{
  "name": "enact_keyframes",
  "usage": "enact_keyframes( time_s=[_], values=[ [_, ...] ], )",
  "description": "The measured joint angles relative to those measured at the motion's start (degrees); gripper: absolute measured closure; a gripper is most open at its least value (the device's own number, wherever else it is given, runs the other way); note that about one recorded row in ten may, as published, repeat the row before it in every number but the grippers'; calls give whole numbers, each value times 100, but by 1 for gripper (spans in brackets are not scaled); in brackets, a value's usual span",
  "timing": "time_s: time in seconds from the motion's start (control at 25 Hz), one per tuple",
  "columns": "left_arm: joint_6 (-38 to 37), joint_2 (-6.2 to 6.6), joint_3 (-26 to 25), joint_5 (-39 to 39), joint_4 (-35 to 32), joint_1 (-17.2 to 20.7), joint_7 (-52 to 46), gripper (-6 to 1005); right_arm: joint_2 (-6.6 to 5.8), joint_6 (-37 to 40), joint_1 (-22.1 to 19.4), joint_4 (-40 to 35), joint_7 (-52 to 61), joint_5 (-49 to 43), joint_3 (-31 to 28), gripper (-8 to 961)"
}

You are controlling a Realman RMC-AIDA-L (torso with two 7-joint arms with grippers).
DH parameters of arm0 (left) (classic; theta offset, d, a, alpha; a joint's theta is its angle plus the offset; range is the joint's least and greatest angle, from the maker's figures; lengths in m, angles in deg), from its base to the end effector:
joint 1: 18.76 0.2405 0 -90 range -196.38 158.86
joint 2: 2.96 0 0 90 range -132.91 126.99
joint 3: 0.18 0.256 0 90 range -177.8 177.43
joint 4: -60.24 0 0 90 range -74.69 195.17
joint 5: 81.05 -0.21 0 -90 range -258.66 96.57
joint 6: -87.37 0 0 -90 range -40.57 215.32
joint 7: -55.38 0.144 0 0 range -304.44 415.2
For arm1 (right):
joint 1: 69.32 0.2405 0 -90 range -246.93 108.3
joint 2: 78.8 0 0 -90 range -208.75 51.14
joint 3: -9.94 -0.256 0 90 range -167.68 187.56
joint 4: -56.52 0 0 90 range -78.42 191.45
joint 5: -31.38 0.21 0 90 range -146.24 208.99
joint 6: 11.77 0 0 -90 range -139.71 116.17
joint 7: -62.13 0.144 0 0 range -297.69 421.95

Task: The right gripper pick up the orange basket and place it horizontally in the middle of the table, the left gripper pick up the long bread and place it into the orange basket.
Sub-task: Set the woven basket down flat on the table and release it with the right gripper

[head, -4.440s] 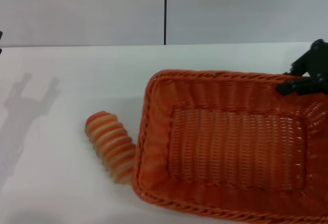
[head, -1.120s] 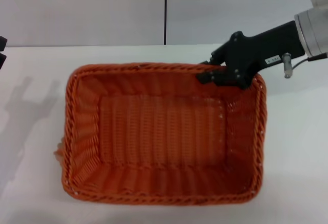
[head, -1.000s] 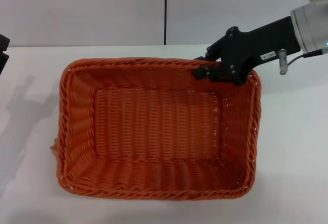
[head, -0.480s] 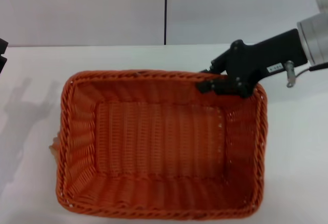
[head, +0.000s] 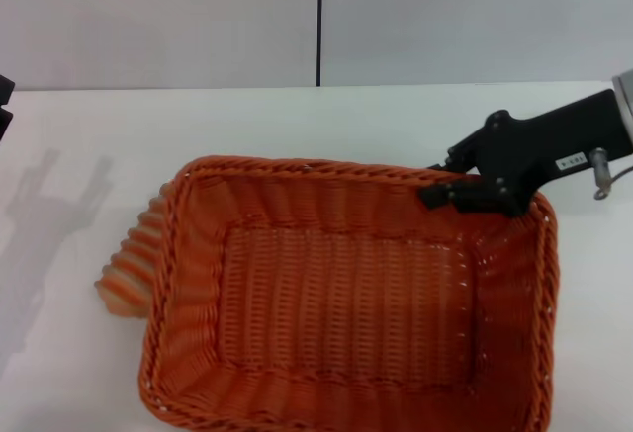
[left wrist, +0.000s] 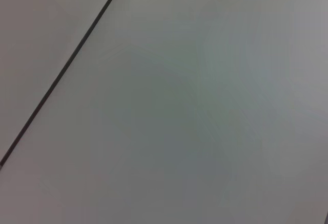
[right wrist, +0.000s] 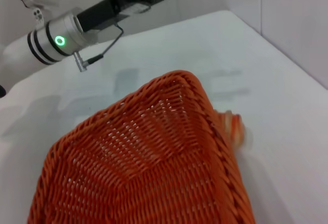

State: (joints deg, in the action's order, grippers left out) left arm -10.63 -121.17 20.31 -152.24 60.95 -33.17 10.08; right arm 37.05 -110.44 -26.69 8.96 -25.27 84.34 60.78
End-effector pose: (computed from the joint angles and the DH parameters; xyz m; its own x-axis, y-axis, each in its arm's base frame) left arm -0.3429 0.2344 0.0238 0.2390 -0.1378 0.9612 0.8959 -0.3504 -0.2730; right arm 0.1925 0.3602 0.0127 0.9617 -0.2350 -0.1414 -0.2330 -0.9720 0.0307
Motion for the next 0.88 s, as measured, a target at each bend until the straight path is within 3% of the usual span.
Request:
enact_keyframes(
  time_s=[0.4,0.88],
  values=[
    [-28,-12,37,1,29,35,4,155,-247,-82,-120,-16,7,-43,61,805],
    [-31,-26,116,-9,63,60,5,154,-184,3,25,-33,-50,-78,66,804]
  ],
)
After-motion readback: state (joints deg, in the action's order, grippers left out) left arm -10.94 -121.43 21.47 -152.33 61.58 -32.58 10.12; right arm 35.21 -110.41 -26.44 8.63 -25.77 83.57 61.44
